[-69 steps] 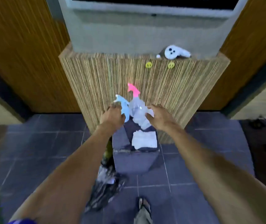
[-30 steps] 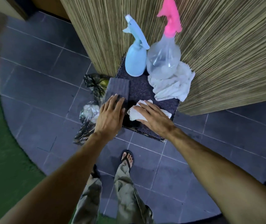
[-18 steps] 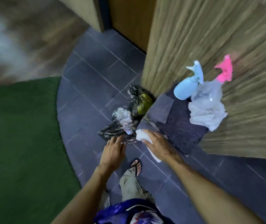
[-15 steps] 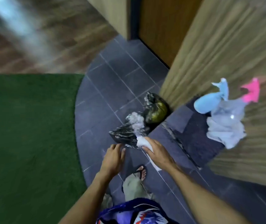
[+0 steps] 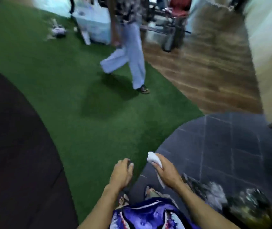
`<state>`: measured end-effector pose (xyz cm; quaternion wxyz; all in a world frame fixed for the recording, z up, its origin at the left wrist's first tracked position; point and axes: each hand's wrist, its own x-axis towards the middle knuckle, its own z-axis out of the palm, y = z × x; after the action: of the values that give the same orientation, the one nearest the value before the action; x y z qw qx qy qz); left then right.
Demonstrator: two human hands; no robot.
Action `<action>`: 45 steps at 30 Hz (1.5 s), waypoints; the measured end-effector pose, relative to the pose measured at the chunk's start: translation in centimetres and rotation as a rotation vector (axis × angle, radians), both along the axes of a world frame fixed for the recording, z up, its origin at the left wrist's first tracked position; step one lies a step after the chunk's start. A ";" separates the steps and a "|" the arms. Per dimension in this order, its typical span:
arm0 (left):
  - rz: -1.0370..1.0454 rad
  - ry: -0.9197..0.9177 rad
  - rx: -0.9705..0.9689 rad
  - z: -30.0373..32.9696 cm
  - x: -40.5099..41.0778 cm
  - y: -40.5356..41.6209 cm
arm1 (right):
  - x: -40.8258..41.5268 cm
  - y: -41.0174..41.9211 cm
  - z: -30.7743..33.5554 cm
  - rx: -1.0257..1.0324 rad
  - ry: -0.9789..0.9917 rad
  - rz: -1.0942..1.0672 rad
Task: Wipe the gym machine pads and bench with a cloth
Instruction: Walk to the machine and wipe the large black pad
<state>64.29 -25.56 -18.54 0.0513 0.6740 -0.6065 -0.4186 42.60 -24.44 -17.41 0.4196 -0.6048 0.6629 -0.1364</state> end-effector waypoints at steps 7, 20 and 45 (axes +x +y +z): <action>0.452 0.027 0.008 0.1 14.3 -4.6 | 16.9 -13.2 -0.4 0.034 -0.035 0.419; 0.896 0.035 0.144 -1.4 37.3 -23.1 | 44.7 -38.6 -2.1 0.148 -0.031 0.819; 1.136 0.087 0.063 2.3 103.6 -63.0 | 114.8 -79.9 1.3 0.131 -0.021 0.967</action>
<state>167.87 -88.61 -16.23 0.2733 0.8776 -0.1334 -0.3705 157.38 -104.37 -16.15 0.4788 -0.8145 0.3087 0.1099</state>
